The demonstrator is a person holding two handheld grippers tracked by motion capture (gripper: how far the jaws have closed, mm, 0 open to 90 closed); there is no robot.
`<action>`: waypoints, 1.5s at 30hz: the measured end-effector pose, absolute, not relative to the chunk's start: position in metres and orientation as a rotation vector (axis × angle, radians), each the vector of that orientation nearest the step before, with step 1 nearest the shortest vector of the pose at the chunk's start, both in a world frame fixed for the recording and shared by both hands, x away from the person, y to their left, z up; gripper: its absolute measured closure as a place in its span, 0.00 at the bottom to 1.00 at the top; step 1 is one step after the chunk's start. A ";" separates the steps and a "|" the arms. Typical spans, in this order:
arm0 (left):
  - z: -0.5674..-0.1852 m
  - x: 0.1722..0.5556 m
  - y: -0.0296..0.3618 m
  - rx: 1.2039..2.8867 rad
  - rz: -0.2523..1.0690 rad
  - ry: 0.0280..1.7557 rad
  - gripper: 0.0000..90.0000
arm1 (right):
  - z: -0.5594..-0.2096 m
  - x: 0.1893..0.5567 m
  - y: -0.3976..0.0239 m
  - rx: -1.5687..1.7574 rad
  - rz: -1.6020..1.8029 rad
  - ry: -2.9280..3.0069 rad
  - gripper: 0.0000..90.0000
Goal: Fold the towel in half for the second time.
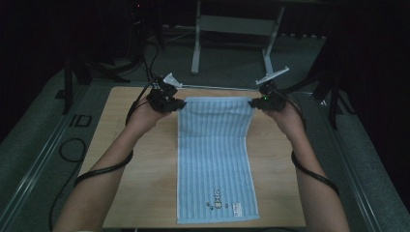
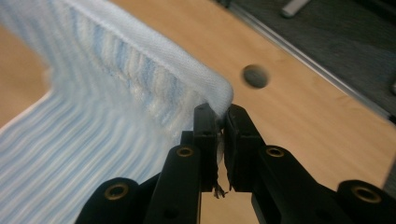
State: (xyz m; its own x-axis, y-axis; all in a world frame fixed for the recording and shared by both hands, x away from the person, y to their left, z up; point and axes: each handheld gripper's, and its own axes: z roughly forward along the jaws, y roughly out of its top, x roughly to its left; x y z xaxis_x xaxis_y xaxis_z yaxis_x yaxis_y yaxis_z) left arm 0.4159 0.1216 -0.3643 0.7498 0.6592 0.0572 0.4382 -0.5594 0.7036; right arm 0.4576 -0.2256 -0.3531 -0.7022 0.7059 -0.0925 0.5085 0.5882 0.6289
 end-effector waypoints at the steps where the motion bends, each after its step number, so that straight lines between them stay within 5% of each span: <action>1: -0.369 0.408 0.122 2.258 0.414 0.813 0.96 | -0.356 0.448 -0.226 0.960 0.829 2.491 0.93; 15: -0.466 0.313 0.117 2.339 0.170 0.725 0.96 | -0.441 0.349 -0.244 0.892 0.857 2.633 0.93; 26: -0.527 0.312 0.105 2.427 0.009 0.797 0.96 | -0.514 0.339 -0.245 1.006 0.766 2.782 0.93; 32: -0.514 0.320 0.107 2.401 0.054 0.799 0.96 | -0.509 0.347 -0.242 1.006 0.789 2.774 0.93; 37: -0.463 0.294 0.115 2.315 0.160 0.701 0.95 | -0.463 0.325 -0.251 0.928 0.894 2.675 0.93; 41: -0.448 0.253 0.121 2.343 -0.003 0.535 0.88 | -0.433 0.278 -0.267 0.883 1.074 2.627 0.90; 43: -0.451 0.241 0.123 2.344 -0.063 0.518 0.73 | -0.437 0.255 -0.276 0.885 1.156 2.669 0.81; 45: -0.455 0.236 0.126 2.332 -0.129 0.514 0.71 | -0.448 0.243 -0.283 0.934 1.124 2.673 0.77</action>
State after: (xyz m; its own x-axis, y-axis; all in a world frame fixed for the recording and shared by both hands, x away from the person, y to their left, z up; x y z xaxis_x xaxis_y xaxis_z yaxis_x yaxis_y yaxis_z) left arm 0.2360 0.1258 -0.4550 0.9150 0.3260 -0.2378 0.3997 -0.6513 0.6450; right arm 0.2428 -0.2829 -0.4481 -0.8079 0.5718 0.1425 0.5018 0.5407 0.6752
